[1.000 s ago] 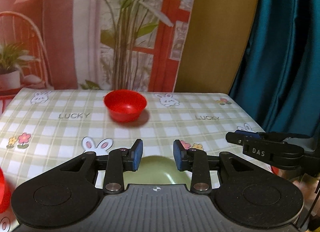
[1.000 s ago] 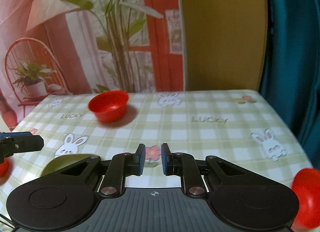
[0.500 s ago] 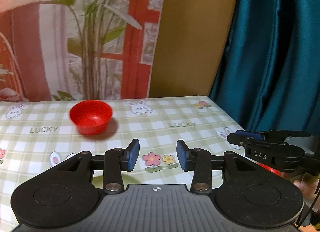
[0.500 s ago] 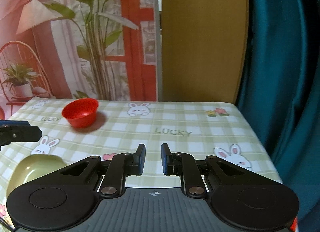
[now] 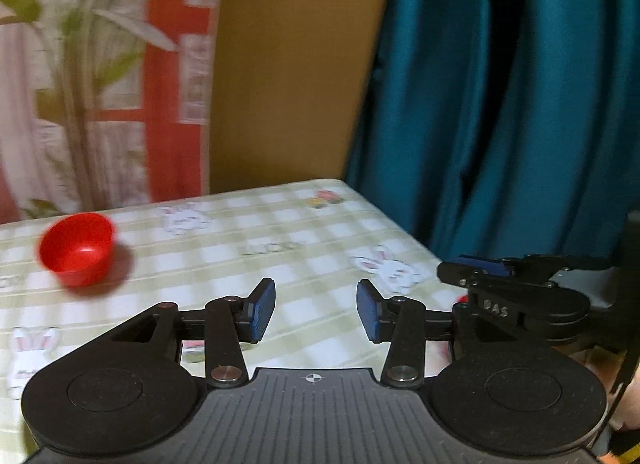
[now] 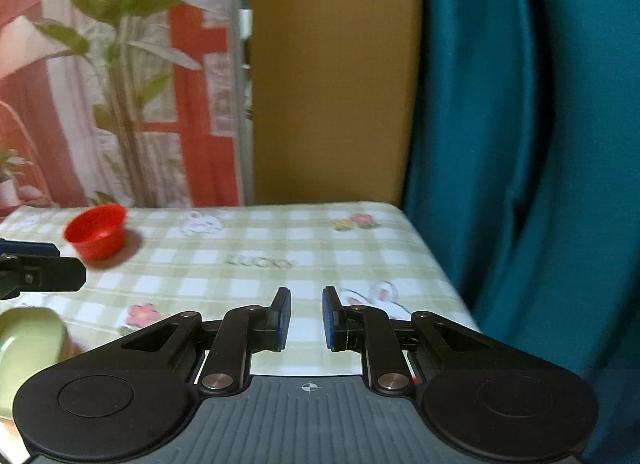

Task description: Organize plates and bowls

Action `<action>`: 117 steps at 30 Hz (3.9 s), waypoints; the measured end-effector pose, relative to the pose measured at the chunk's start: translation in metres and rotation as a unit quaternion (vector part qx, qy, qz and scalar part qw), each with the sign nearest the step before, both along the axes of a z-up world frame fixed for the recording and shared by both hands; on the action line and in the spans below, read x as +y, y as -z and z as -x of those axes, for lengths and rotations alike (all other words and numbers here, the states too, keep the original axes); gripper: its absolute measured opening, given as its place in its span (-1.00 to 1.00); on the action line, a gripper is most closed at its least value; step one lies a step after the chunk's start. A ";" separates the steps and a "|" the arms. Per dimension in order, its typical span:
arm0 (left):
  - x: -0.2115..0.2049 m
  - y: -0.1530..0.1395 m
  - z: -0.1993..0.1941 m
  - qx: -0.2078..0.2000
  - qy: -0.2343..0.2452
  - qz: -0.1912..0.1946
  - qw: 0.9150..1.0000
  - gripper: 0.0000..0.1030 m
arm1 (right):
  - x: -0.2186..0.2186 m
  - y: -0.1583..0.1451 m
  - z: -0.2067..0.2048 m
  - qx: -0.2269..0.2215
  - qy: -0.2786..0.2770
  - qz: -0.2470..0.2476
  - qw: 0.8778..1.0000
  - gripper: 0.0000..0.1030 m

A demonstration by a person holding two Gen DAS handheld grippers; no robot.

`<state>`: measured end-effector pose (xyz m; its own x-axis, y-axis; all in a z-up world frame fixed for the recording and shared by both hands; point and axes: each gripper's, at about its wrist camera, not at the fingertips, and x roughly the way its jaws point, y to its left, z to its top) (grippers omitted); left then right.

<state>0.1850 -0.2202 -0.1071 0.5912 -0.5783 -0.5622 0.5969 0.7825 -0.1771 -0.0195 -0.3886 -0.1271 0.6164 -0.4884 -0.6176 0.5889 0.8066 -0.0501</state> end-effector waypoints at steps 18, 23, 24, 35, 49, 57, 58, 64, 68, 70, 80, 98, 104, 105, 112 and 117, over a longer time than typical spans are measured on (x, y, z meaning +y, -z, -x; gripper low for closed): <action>-0.117 0.063 0.012 0.076 0.131 -0.013 0.988 -0.08 | -0.048 0.033 0.085 0.050 0.146 0.014 0.988 -0.69; -0.130 0.077 0.009 0.082 0.132 -0.029 0.987 -0.08 | -0.051 0.044 0.094 0.056 0.160 0.001 0.986 -0.60; -0.132 0.080 0.009 0.085 0.133 -0.031 0.987 -0.08 | -0.053 0.046 0.095 0.055 0.162 -0.003 0.985 -0.60; -0.144 0.093 0.010 0.111 0.154 -0.037 0.981 -0.09 | -0.054 0.063 0.098 0.055 0.174 -0.043 0.982 -0.57; -0.126 0.085 0.006 0.106 0.131 -0.040 0.985 -0.67 | -0.050 0.062 0.097 0.032 0.164 -0.063 0.984 -0.88; -0.077 0.048 -0.001 0.073 0.066 -0.043 0.994 -0.68 | -0.025 0.043 0.063 -0.007 0.130 -0.078 0.988 -0.88; -0.070 0.043 -0.003 0.068 0.057 -0.043 0.995 -0.68 | -0.021 0.040 0.056 -0.013 0.124 -0.079 0.989 -0.88; -0.016 0.022 -0.013 0.060 0.007 -0.044 0.997 -0.68 | 0.005 0.021 0.010 -0.037 0.070 -0.078 0.994 -0.88; 0.027 0.007 -0.014 0.048 -0.030 -0.035 0.998 -0.68 | 0.032 0.006 -0.024 -0.047 0.025 -0.072 0.996 -0.88; 0.045 0.001 -0.014 0.048 -0.048 -0.027 0.997 -0.68 | 0.046 -0.003 -0.039 -0.050 0.005 -0.070 0.996 -0.88; 0.144 -0.043 0.002 0.003 -0.114 -0.025 0.993 -0.68 | 0.121 -0.041 -0.100 -0.071 -0.089 -0.083 0.990 -0.86; 0.305 -0.062 0.030 0.008 -0.263 -0.026 0.964 -0.68 | 0.271 -0.061 -0.199 -0.075 -0.250 -0.127 0.957 -0.84; 0.359 -0.041 0.031 0.041 -0.308 -0.020 0.950 -0.68 | 0.322 -0.041 -0.234 -0.047 -0.296 -0.142 0.944 -0.84; 0.365 -0.037 0.031 0.045 -0.312 -0.019 0.949 -0.68 | 0.330 -0.038 -0.238 -0.043 -0.303 -0.141 0.941 -0.84; 0.403 -0.011 0.030 0.072 -0.349 -0.022 0.934 -0.68 | 0.372 -0.013 -0.272 -0.001 -0.345 -0.149 0.927 -0.85; 0.423 0.005 0.027 0.094 -0.364 -0.022 0.926 -0.68 | 0.395 0.007 -0.289 0.025 -0.363 -0.160 0.917 -0.84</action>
<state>0.1581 0.2030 -0.1120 0.7043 -0.0391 -0.7088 -0.1303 0.9744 -0.1832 0.2694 0.0063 -0.1339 0.6740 0.2516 -0.6945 -0.1063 0.9635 0.2458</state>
